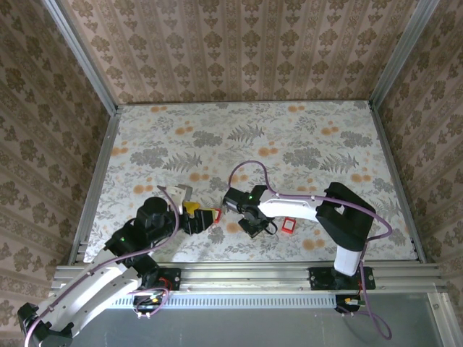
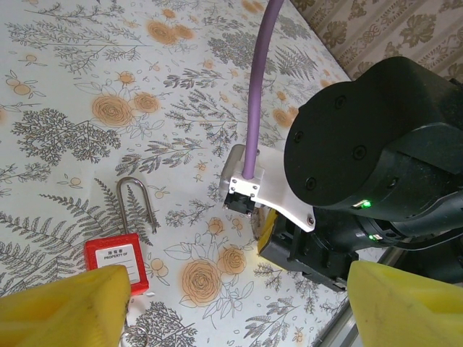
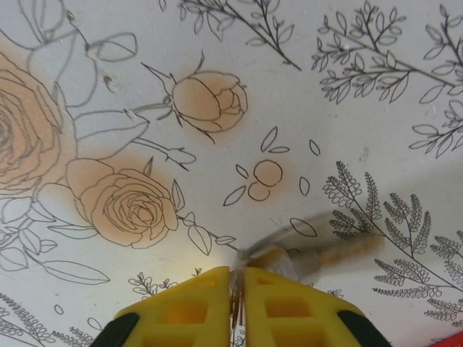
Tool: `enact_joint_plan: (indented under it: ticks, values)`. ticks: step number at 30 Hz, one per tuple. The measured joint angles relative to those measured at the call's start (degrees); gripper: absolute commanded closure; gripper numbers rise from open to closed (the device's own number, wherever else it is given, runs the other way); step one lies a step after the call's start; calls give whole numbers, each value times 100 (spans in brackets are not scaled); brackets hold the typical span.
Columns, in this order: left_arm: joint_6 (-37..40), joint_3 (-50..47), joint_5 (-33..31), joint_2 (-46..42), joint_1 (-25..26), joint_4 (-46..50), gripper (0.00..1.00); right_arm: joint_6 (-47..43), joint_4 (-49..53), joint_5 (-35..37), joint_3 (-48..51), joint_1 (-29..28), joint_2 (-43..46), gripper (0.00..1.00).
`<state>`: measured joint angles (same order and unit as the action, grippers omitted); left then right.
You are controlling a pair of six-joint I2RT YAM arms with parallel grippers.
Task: Unlock with the key
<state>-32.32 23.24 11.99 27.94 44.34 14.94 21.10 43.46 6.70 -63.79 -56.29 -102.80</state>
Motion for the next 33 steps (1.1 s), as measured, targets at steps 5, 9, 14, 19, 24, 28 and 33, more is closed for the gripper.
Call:
enact_joint_plan:
  ticks: [5,9,14,19,24,28,33]
  values:
    - [-372,-258,173,168,-20,-570,21,-4,-46,-4,31,42,505,93]
    - [-841,-435,409,509,-20,-1189,21,-39,-269,-105,160,166,1429,94]
    - [-1515,-522,767,973,-13,-2247,20,-129,-573,-356,280,448,2492,95]
    - [-1576,-522,999,1246,63,-2817,18,-46,-903,-872,433,883,3134,95]
    - [-1836,-520,1123,1504,63,-3309,18,170,-1209,-1207,439,999,3482,97]
    - [-2404,-511,1185,1867,79,-3845,18,424,-1676,-1303,560,999,3711,97]
    - [-2979,-444,1213,2247,208,-4413,18,778,-2273,-1368,857,999,3748,97]
